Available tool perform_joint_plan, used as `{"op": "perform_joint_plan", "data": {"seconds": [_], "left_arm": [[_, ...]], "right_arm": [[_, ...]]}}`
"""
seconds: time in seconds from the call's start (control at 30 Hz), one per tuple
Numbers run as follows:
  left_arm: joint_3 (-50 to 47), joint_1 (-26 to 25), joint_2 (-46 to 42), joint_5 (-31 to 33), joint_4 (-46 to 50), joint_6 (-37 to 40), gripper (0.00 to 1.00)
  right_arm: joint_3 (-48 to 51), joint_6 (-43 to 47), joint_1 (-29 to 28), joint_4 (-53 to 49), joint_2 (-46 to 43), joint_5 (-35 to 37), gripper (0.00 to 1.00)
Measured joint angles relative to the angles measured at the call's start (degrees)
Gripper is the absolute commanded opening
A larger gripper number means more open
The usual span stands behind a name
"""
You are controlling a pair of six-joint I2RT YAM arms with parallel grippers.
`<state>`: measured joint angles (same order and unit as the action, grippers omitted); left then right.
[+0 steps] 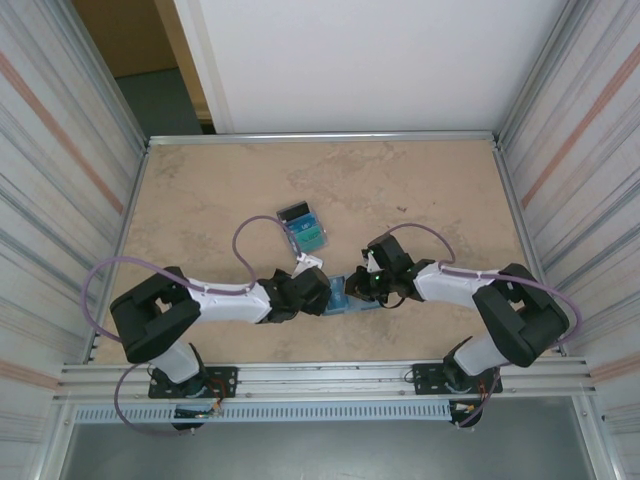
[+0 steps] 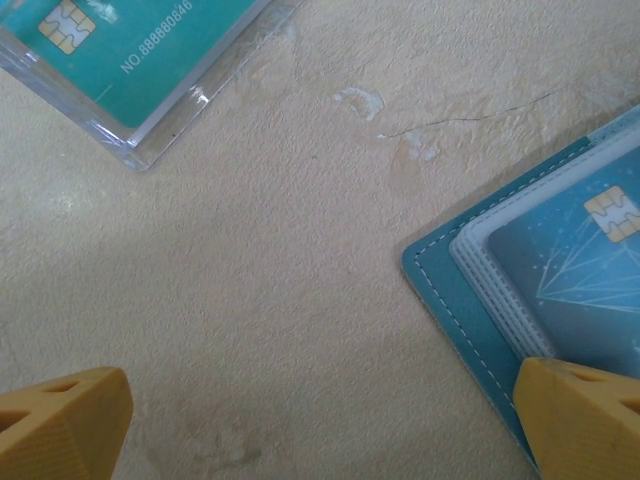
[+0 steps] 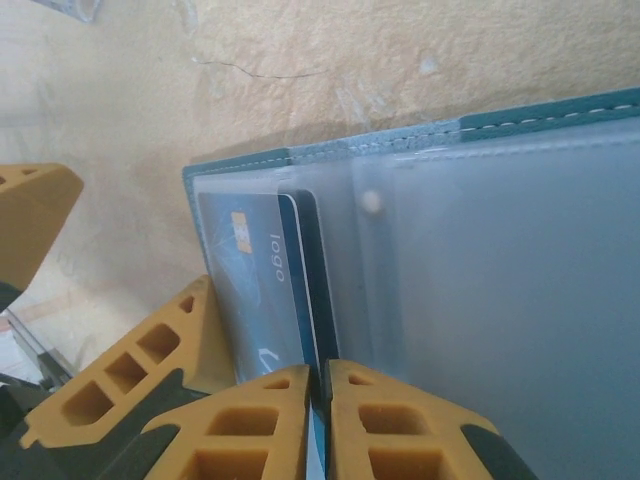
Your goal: Take the credit cards out of the card holder
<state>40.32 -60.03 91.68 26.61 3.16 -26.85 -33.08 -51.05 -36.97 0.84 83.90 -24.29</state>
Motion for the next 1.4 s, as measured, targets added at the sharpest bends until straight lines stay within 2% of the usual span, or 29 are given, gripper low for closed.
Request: {"op": "perform_joint_plan", "data": {"seconds": [0.4, 0.57, 0.7, 1.2, 1.4], "left_arm": [[0.83, -0.04, 0.28, 0.02, 1.31, 0.0, 0.99], [0.83, -0.04, 0.28, 0.02, 1.31, 0.02, 0.99], [0.83, -0.04, 0.28, 0.02, 1.29, 0.02, 0.99], [0.83, 0.09, 0.24, 0.0, 1.29, 0.26, 0.99], [0.83, 1.7, -1.22, -1.36, 1.31, 2.03, 0.99]], "right_arm": [[0.37, -0.02, 0.66, 0.35, -0.68, -0.26, 0.0], [0.92, 0.0, 2.27, 0.59, -0.7, -1.01, 0.01], [1.18, 0.0, 3.23, 0.61, -0.7, -1.16, 0.05], [1.66, 0.04, 4.02, 1.27, -0.68, -1.7, 0.04], [1.73, 0.04, 4.02, 1.33, -0.57, -1.77, 0.03]]}}
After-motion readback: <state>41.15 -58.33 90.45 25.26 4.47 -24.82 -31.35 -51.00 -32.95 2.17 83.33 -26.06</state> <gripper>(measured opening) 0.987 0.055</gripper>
